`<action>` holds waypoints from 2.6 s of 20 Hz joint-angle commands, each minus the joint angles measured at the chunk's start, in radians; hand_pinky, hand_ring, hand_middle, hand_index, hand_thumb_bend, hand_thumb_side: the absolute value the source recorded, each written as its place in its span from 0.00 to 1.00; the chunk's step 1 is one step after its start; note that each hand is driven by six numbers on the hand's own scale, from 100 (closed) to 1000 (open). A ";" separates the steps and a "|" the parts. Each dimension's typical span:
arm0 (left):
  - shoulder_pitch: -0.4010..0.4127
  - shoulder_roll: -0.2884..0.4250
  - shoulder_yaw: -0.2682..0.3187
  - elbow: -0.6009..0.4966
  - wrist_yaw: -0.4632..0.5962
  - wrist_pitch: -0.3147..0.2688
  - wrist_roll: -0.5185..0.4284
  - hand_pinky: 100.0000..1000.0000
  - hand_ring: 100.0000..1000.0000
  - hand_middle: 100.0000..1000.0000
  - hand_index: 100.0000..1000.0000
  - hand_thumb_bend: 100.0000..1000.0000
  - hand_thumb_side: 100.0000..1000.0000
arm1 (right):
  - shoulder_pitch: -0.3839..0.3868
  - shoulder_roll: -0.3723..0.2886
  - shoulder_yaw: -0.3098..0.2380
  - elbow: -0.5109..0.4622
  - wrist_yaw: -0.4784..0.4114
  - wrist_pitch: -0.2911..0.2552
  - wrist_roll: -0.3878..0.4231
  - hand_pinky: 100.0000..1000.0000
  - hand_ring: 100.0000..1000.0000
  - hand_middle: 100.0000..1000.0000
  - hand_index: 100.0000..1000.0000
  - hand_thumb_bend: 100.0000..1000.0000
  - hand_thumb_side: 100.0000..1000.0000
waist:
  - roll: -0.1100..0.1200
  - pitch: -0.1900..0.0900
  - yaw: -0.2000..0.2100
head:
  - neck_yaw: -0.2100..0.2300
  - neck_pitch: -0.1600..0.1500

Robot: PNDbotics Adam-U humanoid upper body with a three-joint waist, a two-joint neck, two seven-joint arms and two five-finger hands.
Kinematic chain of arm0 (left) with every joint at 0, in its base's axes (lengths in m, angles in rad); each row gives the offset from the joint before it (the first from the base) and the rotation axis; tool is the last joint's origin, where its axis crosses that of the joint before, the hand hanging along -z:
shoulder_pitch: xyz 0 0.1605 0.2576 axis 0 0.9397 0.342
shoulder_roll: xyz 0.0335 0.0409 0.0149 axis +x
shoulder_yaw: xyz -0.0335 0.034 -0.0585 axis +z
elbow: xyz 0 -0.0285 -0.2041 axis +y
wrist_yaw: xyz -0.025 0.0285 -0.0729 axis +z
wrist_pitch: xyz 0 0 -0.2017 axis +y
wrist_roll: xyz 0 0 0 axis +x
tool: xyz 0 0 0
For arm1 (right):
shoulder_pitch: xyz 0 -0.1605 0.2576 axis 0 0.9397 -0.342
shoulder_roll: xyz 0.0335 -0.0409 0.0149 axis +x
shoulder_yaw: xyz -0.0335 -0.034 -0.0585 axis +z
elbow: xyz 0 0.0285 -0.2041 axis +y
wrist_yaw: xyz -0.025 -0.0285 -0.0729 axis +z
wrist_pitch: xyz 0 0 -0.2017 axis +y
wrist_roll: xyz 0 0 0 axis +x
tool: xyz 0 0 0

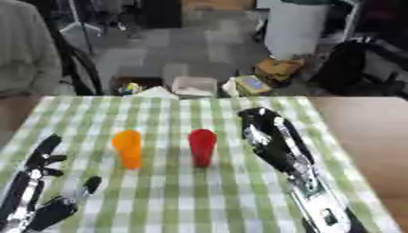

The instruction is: Pour the contents of one cup into another cup.

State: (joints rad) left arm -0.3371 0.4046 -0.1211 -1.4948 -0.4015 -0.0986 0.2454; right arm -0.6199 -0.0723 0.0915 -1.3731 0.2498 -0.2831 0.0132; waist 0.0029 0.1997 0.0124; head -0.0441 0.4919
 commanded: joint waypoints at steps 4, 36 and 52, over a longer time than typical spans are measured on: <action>-0.067 0.041 -0.008 0.084 0.022 -0.024 0.025 0.61 0.77 1.00 1.00 0.57 0.54 | -0.013 -0.001 0.003 -0.011 -0.009 -0.001 0.005 0.53 0.39 0.27 0.67 0.00 0.57 | 0.002 -0.009 -0.006 | 0.007 -0.005; -0.345 0.060 -0.053 0.419 0.014 -0.102 0.005 0.59 0.72 0.91 1.00 0.64 0.57 | -0.021 0.007 0.022 -0.008 -0.023 -0.005 0.031 0.53 0.39 0.27 0.66 0.00 0.57 | 0.015 0.039 -0.092 | 0.041 -0.022; -0.367 0.063 -0.052 0.473 -0.058 -0.084 0.025 0.60 0.73 0.91 1.00 0.69 0.64 | -0.022 0.005 0.024 -0.007 -0.027 -0.006 0.037 0.53 0.39 0.26 0.66 0.00 0.58 | 0.018 0.056 -0.116 | 0.042 -0.033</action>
State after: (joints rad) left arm -0.6857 0.4385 -0.1758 -1.0163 -0.4528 -0.1845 0.2685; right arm -0.6246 -0.0641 0.1136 -1.3671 0.2321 -0.2865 0.0478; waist 0.0215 0.2725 -0.1042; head -0.0050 0.4706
